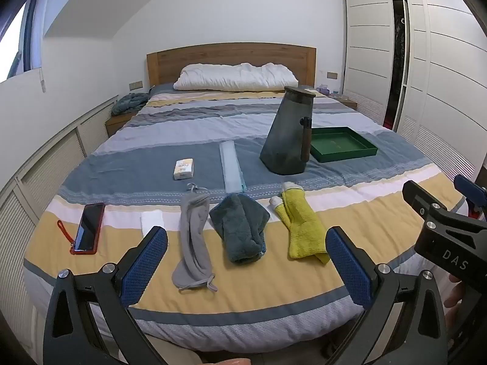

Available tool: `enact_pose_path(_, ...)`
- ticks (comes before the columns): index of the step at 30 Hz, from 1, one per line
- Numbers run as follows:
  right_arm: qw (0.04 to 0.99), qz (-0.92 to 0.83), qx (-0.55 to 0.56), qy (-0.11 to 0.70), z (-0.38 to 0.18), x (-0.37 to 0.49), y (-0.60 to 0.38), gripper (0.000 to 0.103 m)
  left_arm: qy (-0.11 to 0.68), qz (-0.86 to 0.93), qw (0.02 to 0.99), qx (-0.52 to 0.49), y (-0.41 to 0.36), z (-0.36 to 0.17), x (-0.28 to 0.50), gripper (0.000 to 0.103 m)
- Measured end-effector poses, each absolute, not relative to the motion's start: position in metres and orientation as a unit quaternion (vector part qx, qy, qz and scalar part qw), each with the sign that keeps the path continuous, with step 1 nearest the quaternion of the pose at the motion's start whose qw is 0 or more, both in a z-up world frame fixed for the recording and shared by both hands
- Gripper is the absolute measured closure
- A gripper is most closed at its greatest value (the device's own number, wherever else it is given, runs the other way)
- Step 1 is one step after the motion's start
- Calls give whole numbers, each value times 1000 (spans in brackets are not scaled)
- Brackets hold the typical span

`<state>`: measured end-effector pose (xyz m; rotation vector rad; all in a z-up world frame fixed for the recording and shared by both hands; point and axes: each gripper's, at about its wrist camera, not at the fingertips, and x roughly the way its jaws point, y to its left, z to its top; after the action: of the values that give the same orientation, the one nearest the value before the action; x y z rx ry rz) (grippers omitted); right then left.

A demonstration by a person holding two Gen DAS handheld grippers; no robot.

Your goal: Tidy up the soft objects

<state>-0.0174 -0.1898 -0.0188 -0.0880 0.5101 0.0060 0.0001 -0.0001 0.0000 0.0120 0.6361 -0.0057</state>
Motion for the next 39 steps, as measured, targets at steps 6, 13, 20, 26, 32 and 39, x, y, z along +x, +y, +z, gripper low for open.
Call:
enact_pose_path(6, 966, 2, -45, 253, -18, -17, -190, 0, 312, -2, 950, 7, 0, 0, 0, 1)
enact_pose_path(13, 967, 2, -46, 251, -18, -17, -190, 0, 311, -2, 950, 5, 0, 0, 0, 1)
enact_pose_path(20, 967, 2, -46, 251, -17, -18, -189, 0, 312, -4, 950, 5, 0, 0, 0, 1)
enact_pose_path(26, 967, 1, -48, 250, -17, -16, -187, 0, 312, -3, 950, 4, 0, 0, 0, 1)
enact_pose_path(32, 967, 1, -48, 249, -17, -16, -187, 0, 314, -5, 949, 2, -5, -7, 5, 1)
enact_pose_path(39, 967, 1, -49, 249, -18, -16, -187, 0, 321, -8, 947, -3, -2, -7, 4, 1)
